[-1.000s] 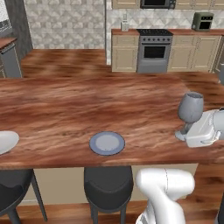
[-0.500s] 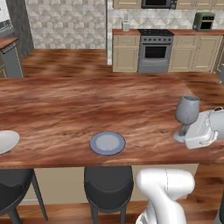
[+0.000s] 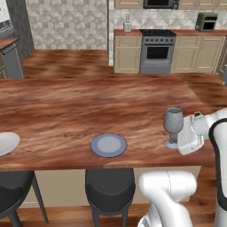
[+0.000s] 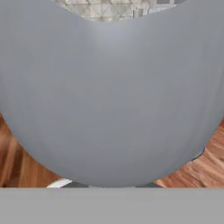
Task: Retrieve the wine glasses from the counter and place one next to each plate.
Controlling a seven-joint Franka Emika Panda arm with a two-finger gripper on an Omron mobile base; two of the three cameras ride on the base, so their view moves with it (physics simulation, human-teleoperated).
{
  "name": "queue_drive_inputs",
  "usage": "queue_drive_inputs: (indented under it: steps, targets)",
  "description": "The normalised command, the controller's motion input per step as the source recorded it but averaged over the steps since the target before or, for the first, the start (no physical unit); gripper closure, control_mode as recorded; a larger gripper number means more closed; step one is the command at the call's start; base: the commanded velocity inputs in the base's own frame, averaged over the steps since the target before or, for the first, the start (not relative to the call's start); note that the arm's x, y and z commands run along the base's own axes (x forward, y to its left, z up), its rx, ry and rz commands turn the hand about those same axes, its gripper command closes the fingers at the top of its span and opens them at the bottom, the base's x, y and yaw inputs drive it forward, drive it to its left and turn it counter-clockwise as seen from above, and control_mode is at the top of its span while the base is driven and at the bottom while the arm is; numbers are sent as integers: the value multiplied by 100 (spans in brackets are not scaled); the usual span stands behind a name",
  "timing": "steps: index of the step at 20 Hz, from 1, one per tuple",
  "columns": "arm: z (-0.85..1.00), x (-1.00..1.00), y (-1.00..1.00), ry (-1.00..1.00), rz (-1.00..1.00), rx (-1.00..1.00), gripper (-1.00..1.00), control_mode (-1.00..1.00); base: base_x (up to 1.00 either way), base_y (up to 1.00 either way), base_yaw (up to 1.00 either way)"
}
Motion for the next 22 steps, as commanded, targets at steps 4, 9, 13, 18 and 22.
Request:
queue_drive_inputs:
  steps: [4, 9, 13, 18, 22]
  targets:
    - [-56, 76, 0, -3, 0, -1, 100, -100, 0, 0, 0]
    - [-42, 72, 12, 0, -3, 0, 100, -100, 0, 0, 0]
    - [-32, 57, 0, 0, 5, 2, 100, -100, 0, 0, 0]
    - [-33, 63, 0, 0, 7, 0, 100, -100, 0, 0, 0]
    - [-35, 62, 1, 0, 6, 3, 100, -100, 0, 0, 0]
